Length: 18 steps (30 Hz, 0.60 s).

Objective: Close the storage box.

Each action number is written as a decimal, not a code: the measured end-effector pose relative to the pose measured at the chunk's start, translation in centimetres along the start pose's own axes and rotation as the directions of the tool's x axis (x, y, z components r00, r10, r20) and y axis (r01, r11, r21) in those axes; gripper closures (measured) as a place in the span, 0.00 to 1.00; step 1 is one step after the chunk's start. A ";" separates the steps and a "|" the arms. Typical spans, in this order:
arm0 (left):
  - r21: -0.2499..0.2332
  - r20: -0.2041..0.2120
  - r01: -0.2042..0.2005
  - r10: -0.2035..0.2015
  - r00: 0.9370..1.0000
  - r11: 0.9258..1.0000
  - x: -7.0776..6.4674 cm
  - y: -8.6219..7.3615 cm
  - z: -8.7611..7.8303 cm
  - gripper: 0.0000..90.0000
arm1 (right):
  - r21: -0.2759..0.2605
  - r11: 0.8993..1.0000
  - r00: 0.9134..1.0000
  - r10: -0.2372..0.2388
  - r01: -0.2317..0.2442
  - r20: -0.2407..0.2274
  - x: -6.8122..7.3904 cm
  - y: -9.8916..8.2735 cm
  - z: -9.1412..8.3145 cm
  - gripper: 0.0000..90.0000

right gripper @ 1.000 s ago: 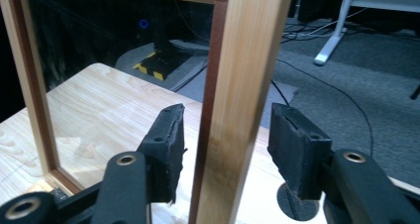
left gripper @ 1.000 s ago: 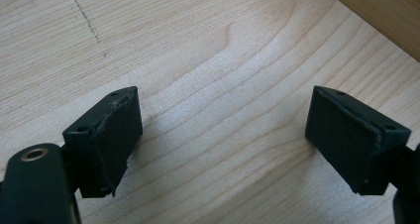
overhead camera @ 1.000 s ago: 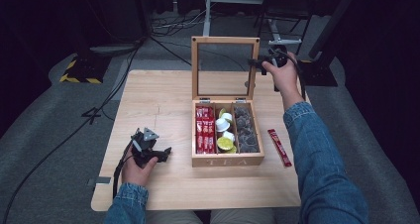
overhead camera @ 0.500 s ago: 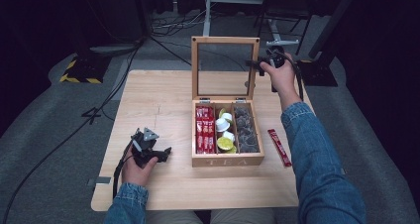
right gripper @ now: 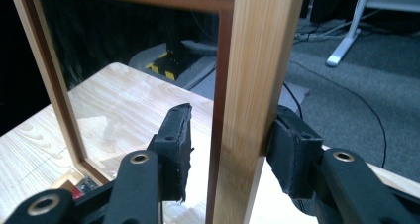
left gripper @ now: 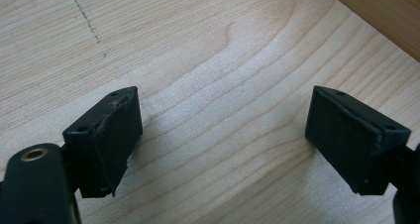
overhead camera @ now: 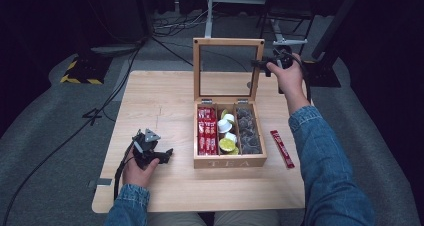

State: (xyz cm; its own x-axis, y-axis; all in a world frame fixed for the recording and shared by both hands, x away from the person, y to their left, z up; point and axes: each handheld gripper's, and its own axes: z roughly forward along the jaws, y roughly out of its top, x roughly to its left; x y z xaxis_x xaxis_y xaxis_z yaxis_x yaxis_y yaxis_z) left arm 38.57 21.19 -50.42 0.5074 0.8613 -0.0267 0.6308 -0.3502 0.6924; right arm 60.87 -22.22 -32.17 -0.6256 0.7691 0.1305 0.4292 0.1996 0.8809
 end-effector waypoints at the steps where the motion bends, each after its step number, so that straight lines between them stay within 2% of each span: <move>1: 0.001 0.000 0.001 -0.001 1.000 1.000 0.0 0.0 0.0 0.16 | -0.007 1.000 1.000 -0.001 0.001 -0.005 0.2 0.1 -0.4 0.61; 8: 0.003 0.000 0.000 0.000 1.000 1.000 0.0 0.0 0.0 0.16 | -0.004 0.999 0.999 -0.035 0.035 -0.022 1.3 0.3 -2.5 0.61; 18: 0.002 0.000 0.000 0.000 1.000 1.000 0.0 0.0 0.0 0.16 | -0.012 0.996 0.995 -0.089 0.088 -0.051 3.0 -0.6 -5.2 0.60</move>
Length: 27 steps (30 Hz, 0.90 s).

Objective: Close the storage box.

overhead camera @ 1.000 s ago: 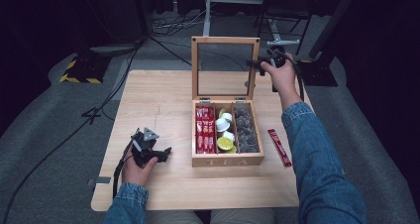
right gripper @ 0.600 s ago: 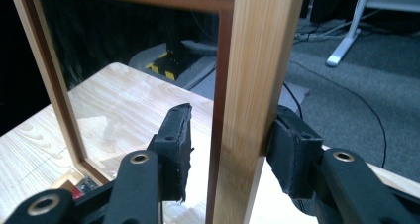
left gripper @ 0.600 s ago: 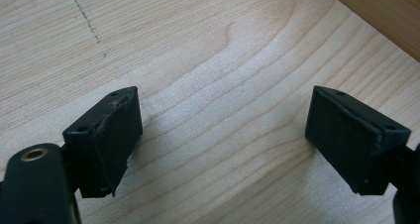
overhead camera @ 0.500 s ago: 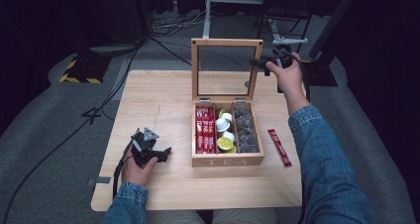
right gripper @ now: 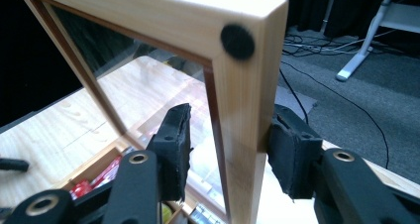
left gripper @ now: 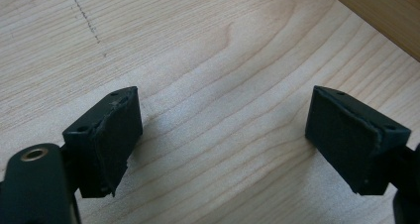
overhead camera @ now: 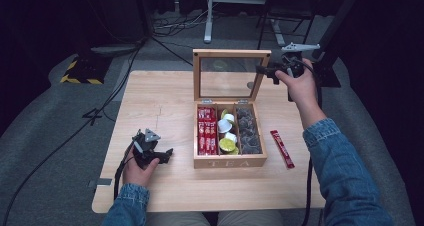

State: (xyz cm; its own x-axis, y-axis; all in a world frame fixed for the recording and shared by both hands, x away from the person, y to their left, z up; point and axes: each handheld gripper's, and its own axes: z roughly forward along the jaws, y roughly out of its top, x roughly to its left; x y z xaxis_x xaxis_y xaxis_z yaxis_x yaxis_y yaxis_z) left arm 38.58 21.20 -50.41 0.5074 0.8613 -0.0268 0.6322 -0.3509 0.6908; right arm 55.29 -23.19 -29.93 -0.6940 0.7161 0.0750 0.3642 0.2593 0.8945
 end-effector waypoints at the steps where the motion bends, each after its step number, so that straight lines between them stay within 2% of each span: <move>1: 0.000 0.000 0.000 0.000 1.000 1.000 0.0 0.0 0.0 0.16 | 0.001 1.000 1.000 -0.006 0.006 -0.003 0.3 -0.1 -0.3 0.60; 7: 0.000 0.000 0.000 0.000 1.000 1.000 0.0 0.0 0.0 0.16 | 0.006 1.000 0.999 -0.025 0.025 -0.025 1.6 -0.4 -1.5 0.56; 10: 0.000 0.000 0.000 0.000 1.000 1.000 0.0 0.0 0.0 0.16 | 0.016 0.999 0.999 -0.047 0.048 -0.016 2.2 -0.6 -2.1 0.54; 20: 0.000 0.000 0.001 -0.001 1.000 1.000 0.0 0.0 0.0 0.16 | 0.032 0.999 0.999 -0.041 0.042 -0.027 3.9 -1.5 -3.8 0.50; 27: 0.000 -0.001 0.000 0.000 1.000 1.000 0.0 0.0 0.0 0.16 | 0.060 0.996 0.997 -0.072 0.072 -0.010 4.6 -2.2 -4.7 0.48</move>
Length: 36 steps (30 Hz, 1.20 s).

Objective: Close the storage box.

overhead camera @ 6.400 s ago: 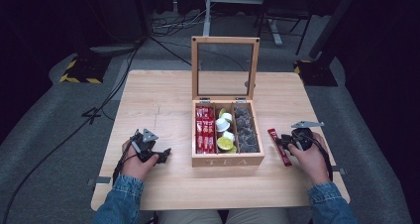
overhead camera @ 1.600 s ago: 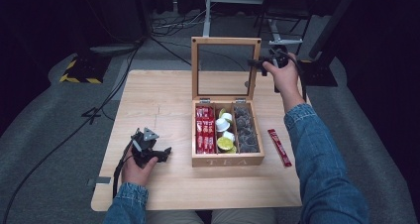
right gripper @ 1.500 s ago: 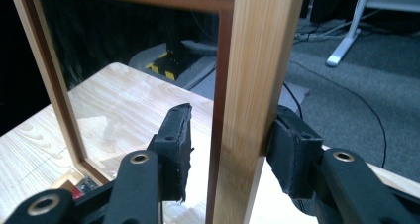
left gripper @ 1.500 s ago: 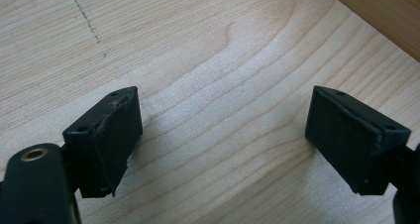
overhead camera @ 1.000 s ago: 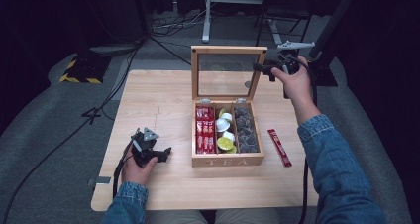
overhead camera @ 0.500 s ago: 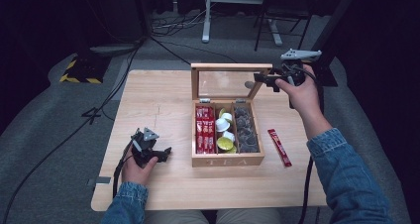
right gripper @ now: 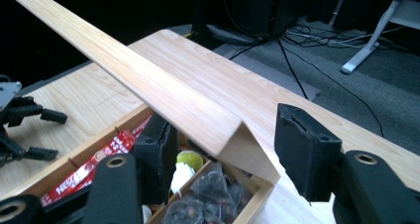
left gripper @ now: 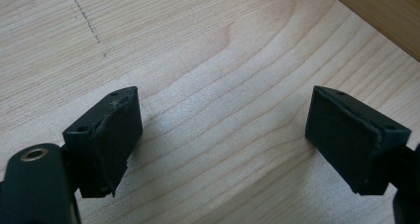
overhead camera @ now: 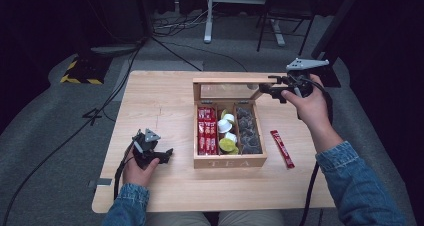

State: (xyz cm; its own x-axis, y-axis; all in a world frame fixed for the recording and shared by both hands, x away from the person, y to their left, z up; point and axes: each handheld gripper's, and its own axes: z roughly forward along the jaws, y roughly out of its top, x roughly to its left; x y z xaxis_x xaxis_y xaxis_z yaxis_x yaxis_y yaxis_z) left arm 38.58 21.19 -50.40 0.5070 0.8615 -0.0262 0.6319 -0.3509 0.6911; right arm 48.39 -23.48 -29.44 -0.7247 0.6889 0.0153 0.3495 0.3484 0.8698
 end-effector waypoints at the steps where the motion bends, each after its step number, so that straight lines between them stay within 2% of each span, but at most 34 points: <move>1: 0.000 0.000 0.000 0.000 1.000 1.000 0.0 0.0 0.0 0.16 | 0.000 1.000 1.000 -0.002 0.002 -0.001 0.1 -0.2 -0.1 0.48; 5: 0.001 0.001 0.001 -0.001 1.000 1.000 0.0 0.0 0.0 0.16 | 0.008 1.000 1.000 -0.006 0.006 -0.003 0.6 -0.8 -0.4 0.48; 12: 0.001 0.000 0.001 -0.001 1.000 1.000 0.0 0.0 0.0 0.16 | 0.035 0.999 0.999 -0.042 0.042 -0.001 1.6 -1.8 -0.9 0.48; 36: 0.000 0.001 0.002 -0.002 1.000 1.000 0.0 0.0 0.0 0.16 | 0.105 0.991 0.997 -0.079 0.081 -0.022 3.9 -5.7 -1.6 0.45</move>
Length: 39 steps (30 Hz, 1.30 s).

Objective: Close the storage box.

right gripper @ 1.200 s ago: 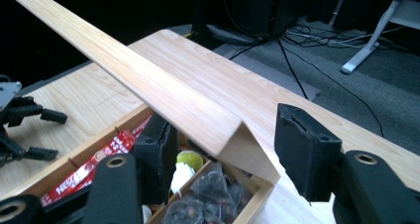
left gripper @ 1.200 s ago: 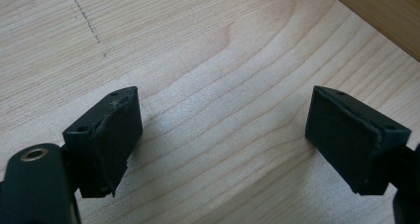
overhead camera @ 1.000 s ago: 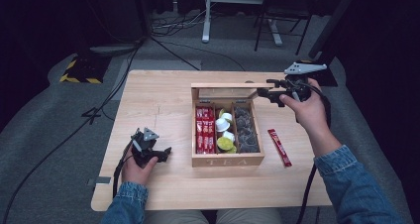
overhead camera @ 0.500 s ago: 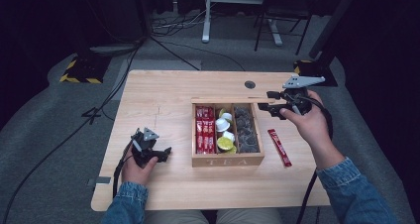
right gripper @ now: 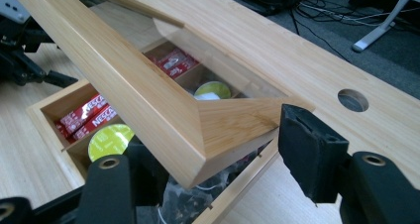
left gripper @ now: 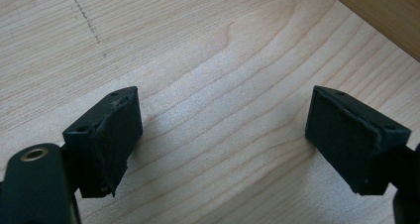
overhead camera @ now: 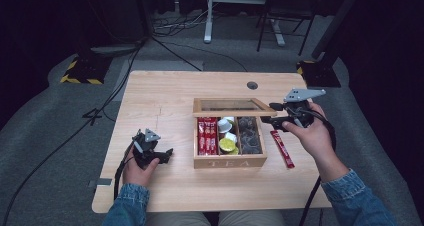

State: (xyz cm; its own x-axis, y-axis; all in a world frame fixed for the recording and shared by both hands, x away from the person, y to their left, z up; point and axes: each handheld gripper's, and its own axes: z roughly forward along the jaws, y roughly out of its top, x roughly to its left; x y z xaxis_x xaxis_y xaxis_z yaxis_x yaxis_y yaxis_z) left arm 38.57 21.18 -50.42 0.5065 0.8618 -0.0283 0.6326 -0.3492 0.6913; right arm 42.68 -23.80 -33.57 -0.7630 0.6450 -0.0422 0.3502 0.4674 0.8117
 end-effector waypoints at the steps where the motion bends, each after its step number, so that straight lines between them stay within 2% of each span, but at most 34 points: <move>1: 0.000 0.000 0.000 0.000 1.000 1.000 0.0 0.0 0.0 0.16 | 0.005 1.000 1.000 -0.003 0.003 0.000 0.1 -0.2 0.0 0.44; 11: 0.001 0.000 -0.002 0.002 1.000 1.000 0.0 0.0 0.0 0.16 | 0.039 0.999 1.000 -0.025 0.024 0.009 1.1 -2.0 0.4 0.42; 16: 0.001 0.000 -0.002 0.002 1.000 1.000 0.0 0.0 0.0 0.16 | 0.072 0.996 0.998 -0.060 0.059 0.024 1.8 -3.0 0.7 0.40; 26: 0.001 0.000 -0.002 0.002 1.000 1.000 0.0 0.0 0.0 0.16 | 0.138 0.990 0.999 -0.032 0.034 -0.014 2.4 -5.9 2.2 0.42; 31: 0.002 0.000 -0.002 0.002 1.000 1.000 0.0 0.0 0.0 0.16 | 0.196 0.977 0.996 -0.083 0.086 -0.026 2.7 -7.0 2.9 0.42; 39: 0.001 0.000 -0.002 0.002 1.000 1.000 0.0 0.0 0.0 0.16 | 0.214 0.975 0.998 -0.055 0.061 -0.035 3.0 -7.8 3.3 0.45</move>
State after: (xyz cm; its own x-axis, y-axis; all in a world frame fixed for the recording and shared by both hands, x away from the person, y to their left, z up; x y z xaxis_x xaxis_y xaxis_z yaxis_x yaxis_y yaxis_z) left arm 38.57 21.19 -50.41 0.5078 0.8611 -0.0268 0.6324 -0.3514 0.6904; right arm 39.46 -23.52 -41.92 -0.7997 0.5967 -0.0663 0.4109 0.6245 0.6642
